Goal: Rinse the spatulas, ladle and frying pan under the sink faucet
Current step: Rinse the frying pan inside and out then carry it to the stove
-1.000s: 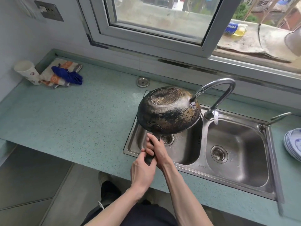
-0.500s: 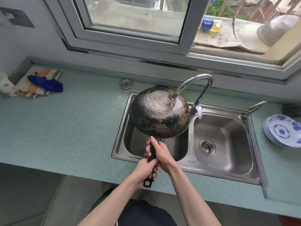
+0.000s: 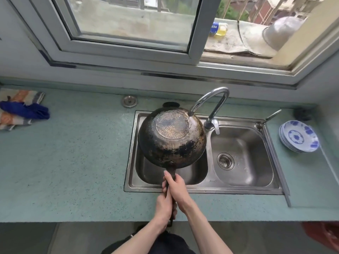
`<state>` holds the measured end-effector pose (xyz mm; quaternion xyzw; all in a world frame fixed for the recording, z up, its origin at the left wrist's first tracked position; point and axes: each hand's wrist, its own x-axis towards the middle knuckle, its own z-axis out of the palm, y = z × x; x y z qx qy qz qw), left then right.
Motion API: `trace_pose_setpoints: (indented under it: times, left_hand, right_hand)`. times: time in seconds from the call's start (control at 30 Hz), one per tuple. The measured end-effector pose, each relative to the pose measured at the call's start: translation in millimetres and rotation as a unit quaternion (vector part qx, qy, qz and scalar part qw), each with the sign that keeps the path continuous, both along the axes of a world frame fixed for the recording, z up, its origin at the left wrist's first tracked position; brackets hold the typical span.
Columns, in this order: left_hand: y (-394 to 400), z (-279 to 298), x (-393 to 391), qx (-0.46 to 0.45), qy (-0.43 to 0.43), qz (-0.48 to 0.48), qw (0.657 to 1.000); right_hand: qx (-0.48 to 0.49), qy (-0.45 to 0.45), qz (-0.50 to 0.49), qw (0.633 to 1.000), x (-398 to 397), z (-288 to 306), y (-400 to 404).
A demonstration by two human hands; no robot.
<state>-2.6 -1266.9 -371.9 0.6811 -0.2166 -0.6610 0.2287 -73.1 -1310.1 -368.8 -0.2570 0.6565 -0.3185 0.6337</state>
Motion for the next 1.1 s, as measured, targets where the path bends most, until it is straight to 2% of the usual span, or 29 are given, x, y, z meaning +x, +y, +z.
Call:
trace_pose_setpoints:
  times: [0.2,0.4,0.53,0.73,0.83,1.03,1.1]
  left_hand:
    - [1.4,-4.2,6.8,0.019,-0.081,-0.056,0.995]
    - [4.6,-6.8,-9.1,0.014,-0.110,-0.043,0.993]
    - [4.7,-5.9,-28.6,0.022,-0.086,-0.006,0.996]
    - [11.2,1.3,-62.3,0.027,0.002,0.062,0.998]
    - [17.3,3.0,-77.7,0.037,0.011,0.095,0.995]
    - [17.4,4.0,-92.0,0.085,0.038,0.093,0.991]
    - [18.7,-0.7,-90.9,0.087,0.015,0.080,0.993]
  right_hand:
    - [0.022,-0.022,-0.033,0.999,0.8,-13.5,12.0]
    - [0.031,-0.028,-0.024,0.999,-10.4,-16.6,15.6]
    - [0.022,-0.047,0.039,0.998,-37.1,-22.6,10.8]
    - [-0.033,-0.031,0.139,0.989,-75.7,-20.7,-3.0]
    - [-0.042,-0.028,0.176,0.983,-85.7,-23.1,-4.9]
    - [-0.016,-0.042,0.174,0.984,-102.5,-26.9,-4.6]
    - [-0.011,-0.044,0.166,0.985,-100.2,-28.0,-4.5]
